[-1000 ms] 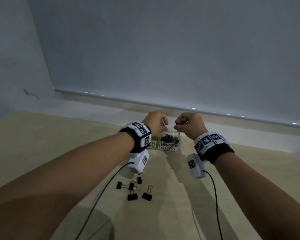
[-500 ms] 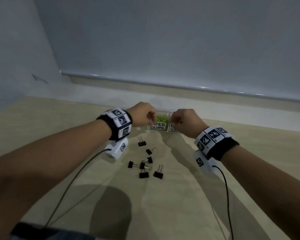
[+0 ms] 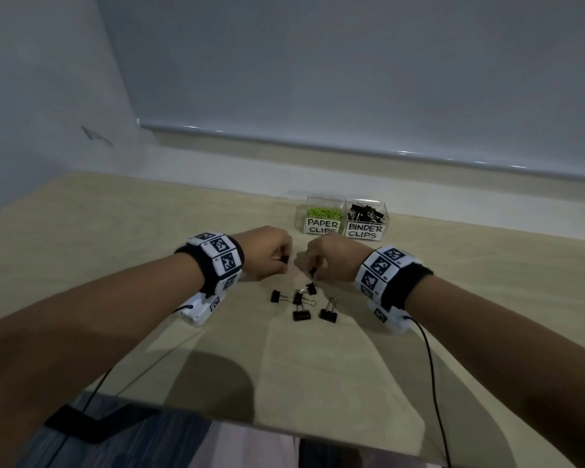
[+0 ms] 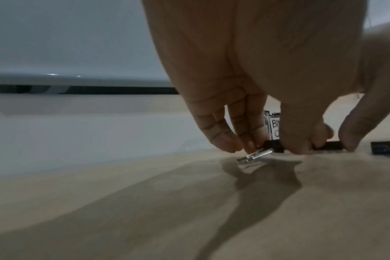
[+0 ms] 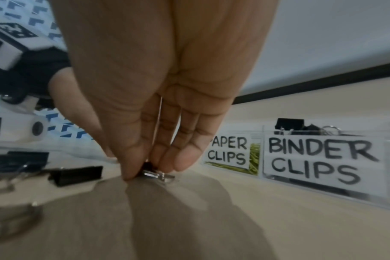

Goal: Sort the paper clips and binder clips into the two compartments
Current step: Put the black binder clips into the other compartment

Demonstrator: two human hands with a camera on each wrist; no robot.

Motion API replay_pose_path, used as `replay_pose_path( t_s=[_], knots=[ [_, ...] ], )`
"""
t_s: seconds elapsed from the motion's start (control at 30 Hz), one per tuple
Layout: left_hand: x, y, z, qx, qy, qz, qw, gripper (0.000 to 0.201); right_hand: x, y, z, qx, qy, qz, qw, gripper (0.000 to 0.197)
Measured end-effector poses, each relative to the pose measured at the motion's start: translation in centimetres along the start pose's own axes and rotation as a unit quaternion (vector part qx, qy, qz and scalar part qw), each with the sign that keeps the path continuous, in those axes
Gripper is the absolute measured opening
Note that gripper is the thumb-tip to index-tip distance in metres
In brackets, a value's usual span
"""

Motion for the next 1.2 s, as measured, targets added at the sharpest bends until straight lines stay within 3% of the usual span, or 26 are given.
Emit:
replay_pose_path(
  t_s=[0.17, 0.37, 0.67, 0.8, 0.9, 1.03, 1.2],
  knots=[
    [-0.4, 0.3, 4.1, 0.003, -0.009, 0.137, 0.991, 0.025, -1.2, 0.5, 1.2, 0.009, 0.032, -0.112, 0.993, 0.011],
    [1.4, 2.8, 6.0, 0.048, -0.016, 0.037, 0.998, 0.017, 1.0, -2.2, 1.5, -0.035, -0.033, -0.013, 0.999, 0.014],
    [1.6, 2.7, 5.2, 0.041, -0.012, 0.007, 0.999, 0.017, 1.7, -2.2, 2.1, -0.046, -0.017, 0.024, 0.999, 0.015],
    [-0.5, 2.6, 3.8, 0.005, -0.001, 0.123, 0.992, 0.017, -0.6, 0.9, 3.5, 0.011, 0.029, -0.032, 0.999, 0.013],
    [-3.9, 4.1, 1.5, 0.010, 0.073, 0.193, 0.978, 0.014, -4.6, 4.7, 4.5, 0.079, 0.117, -0.078, 0.987, 0.010],
    [-8.1, 7.2, -3.5, 0.009, 0.162, 0.220, 0.962, 0.014, -9.5, 9.4, 4.7, 0.168, 0.235, -0.066, 0.955, 0.008],
    [-9.7, 8.8, -10.2, -0.056, 0.192, 0.220, 0.955, 0.018, -9.8, 13.6, 3.0, 0.241, 0.262, -0.035, 0.934, 0.007]
  ],
)
Point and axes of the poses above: each hand's wrist, its own z-axis away from the middle knuckle, its own x-axis out of the palm, y = z × x, the point moved 6 cm from there along -z, towards the middle knuckle, and after that the axes turned 6 degrees about -x, right-handed, at the moved point
